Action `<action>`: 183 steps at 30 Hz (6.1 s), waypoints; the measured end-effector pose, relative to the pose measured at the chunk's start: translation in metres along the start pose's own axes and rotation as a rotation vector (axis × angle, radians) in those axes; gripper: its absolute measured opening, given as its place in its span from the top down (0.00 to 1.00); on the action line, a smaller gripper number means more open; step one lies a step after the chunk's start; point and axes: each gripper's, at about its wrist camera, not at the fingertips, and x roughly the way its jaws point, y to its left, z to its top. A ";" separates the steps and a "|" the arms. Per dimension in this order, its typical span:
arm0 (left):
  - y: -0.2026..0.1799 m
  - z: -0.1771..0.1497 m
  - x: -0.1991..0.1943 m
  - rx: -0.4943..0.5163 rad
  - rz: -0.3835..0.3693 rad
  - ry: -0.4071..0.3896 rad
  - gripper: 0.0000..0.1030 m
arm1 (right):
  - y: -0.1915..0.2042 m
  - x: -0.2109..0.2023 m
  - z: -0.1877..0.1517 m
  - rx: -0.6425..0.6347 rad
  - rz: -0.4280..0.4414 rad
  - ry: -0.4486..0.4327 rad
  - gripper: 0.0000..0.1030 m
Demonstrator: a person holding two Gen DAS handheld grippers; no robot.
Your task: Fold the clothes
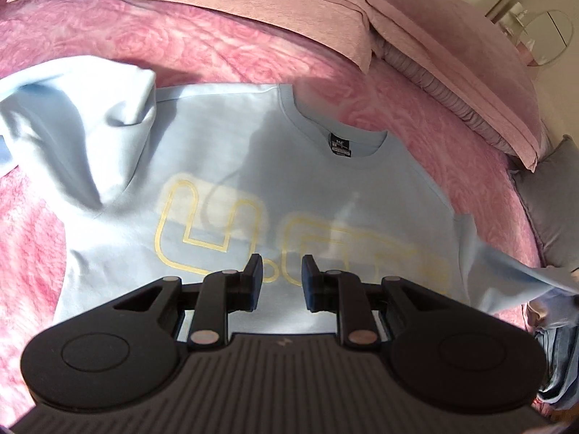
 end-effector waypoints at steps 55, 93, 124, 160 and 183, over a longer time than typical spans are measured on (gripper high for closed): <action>0.288 0.012 -0.050 -0.862 0.211 -0.254 0.48 | 0.097 0.050 -0.138 0.352 -0.299 0.107 0.35; 0.377 0.032 -0.120 -0.411 0.460 -0.345 0.93 | 0.238 0.039 -0.195 0.221 -0.208 0.189 0.35; 0.099 0.174 0.073 0.519 -0.038 -0.022 0.58 | 0.273 0.204 0.001 -0.401 0.295 0.064 0.35; 0.146 0.104 0.065 0.502 0.321 -0.106 0.82 | 0.255 0.150 -0.070 -0.257 0.300 -0.039 0.47; 0.217 -0.041 -0.067 0.021 0.080 0.140 0.60 | 0.120 -0.053 -0.310 0.572 0.090 0.162 0.46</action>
